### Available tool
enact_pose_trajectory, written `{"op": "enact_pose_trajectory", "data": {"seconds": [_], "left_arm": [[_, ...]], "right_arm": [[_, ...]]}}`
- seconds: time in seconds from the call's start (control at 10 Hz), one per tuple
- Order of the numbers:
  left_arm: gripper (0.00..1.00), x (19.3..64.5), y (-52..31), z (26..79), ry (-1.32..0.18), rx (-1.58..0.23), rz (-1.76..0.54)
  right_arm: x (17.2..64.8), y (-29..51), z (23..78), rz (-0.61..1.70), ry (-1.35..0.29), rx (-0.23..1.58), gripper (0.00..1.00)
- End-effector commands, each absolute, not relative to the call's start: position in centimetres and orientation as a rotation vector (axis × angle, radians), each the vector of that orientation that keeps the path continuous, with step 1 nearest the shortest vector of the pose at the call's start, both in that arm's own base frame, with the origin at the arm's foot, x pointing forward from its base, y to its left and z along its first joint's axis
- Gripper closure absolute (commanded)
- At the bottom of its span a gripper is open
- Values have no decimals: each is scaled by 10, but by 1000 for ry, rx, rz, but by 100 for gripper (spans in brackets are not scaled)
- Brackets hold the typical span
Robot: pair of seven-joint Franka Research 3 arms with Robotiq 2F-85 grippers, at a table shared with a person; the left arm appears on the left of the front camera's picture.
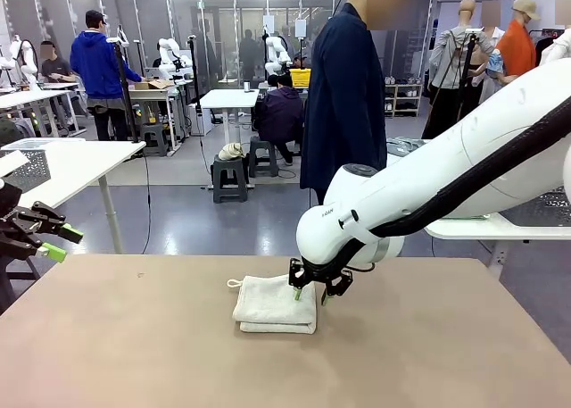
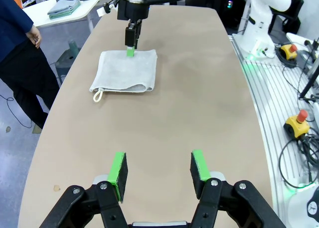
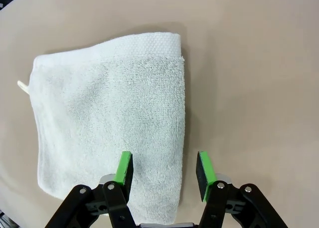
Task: Fold the towels and place them in the basket.
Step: Place the folded Towel with hook on the right side of the table.
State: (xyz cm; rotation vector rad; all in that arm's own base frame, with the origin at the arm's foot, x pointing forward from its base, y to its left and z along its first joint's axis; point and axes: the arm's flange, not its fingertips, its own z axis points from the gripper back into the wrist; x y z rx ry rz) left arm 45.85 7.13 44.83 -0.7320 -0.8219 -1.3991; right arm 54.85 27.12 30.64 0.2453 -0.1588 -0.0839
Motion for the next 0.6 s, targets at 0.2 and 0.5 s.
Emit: {"op": "enact_pose_trajectory", "data": {"seconds": [0.2, 0.5], "left_arm": [[34, 456, 71, 449, -830, -727, -1398], [34, 456, 71, 449, -830, -727, -1398]], "right_arm": [[557, 276, 294, -104, -168, 275, 35], [558, 276, 289, -86, -165, 289, 75]]}}
